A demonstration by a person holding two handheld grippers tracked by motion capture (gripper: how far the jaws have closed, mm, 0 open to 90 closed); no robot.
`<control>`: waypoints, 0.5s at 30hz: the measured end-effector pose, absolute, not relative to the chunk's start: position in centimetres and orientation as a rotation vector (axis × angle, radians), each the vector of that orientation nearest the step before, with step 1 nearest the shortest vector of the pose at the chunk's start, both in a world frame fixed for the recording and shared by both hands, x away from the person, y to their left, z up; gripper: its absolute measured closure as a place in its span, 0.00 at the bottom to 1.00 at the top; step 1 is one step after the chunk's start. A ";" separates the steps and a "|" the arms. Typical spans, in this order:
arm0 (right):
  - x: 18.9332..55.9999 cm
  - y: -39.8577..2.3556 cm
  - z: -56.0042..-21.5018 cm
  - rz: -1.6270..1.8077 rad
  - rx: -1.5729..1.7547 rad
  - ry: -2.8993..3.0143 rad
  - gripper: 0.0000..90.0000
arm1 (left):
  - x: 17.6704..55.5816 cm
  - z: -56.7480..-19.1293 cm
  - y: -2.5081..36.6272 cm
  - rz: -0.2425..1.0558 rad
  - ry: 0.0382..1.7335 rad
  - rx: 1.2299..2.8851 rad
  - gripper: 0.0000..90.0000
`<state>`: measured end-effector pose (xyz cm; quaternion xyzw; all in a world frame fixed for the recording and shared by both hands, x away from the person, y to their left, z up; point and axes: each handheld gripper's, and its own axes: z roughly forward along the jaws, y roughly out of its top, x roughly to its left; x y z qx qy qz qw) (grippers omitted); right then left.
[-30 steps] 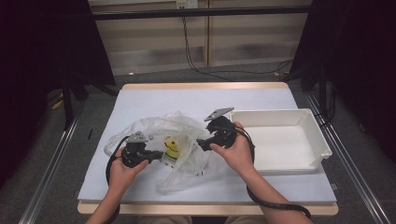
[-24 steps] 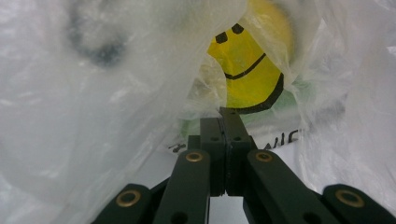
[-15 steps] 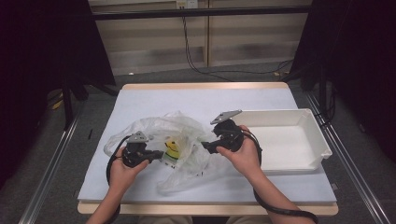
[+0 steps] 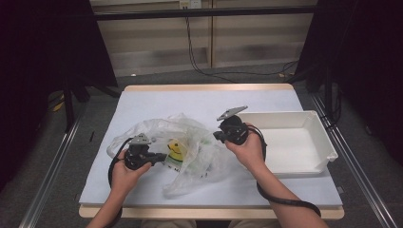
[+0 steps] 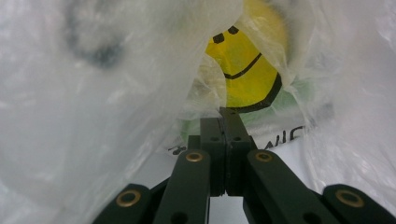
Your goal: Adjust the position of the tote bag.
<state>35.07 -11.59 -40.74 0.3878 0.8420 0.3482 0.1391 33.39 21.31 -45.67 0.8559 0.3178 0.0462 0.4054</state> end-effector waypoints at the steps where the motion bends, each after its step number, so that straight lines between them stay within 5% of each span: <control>1: 35.4 -11.5 -40.8 0.997 1.112 2.436 1.00 | 33.4 -45.7 21.3 0.125 0.807 2.158 1.00; 15: 38.8 -11.4 -40.6 0.983 1.119 2.381 1.00 | 33.1 -45.6 21.2 0.117 0.806 2.165 1.00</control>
